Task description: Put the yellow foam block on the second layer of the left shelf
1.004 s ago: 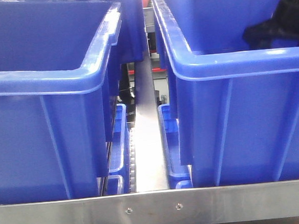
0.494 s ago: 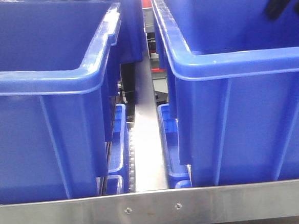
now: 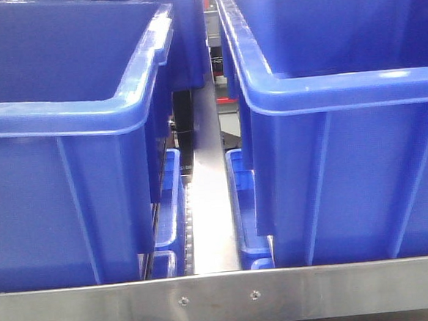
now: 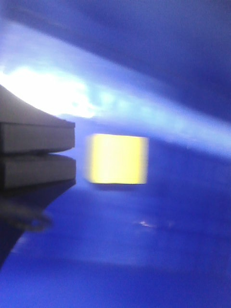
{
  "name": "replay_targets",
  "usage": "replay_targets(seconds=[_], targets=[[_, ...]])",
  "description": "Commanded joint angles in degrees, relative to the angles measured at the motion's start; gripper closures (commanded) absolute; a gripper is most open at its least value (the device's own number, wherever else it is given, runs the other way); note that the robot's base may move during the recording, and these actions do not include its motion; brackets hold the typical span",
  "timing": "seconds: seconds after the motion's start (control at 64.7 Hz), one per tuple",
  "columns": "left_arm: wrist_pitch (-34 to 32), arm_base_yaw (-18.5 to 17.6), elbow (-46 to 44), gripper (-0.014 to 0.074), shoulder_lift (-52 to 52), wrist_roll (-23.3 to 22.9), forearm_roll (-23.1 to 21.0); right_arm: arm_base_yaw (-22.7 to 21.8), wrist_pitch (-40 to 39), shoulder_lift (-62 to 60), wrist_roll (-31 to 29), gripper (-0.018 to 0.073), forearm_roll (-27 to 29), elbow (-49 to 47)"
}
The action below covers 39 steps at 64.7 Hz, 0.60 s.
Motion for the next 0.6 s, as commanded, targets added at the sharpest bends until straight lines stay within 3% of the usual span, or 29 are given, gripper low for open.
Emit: replay_targets(seconds=[0.0, 0.247, 0.587], targets=[[-5.04, -0.14, 1.48, 0.046, 0.46, -0.22, -0.13, -0.2, -6.89, -8.47, -0.03, 0.0494, 0.74, 5.19], [-5.04, -0.14, 1.48, 0.046, 0.46, -0.22, -0.13, -0.2, -7.71, -30.33, -0.03, 0.0494, 1.1, 15.07], [-5.04, -0.14, 1.48, 0.046, 0.46, -0.22, -0.13, -0.2, -8.64, -47.21, -0.09, 0.0494, 0.28, 15.5]])
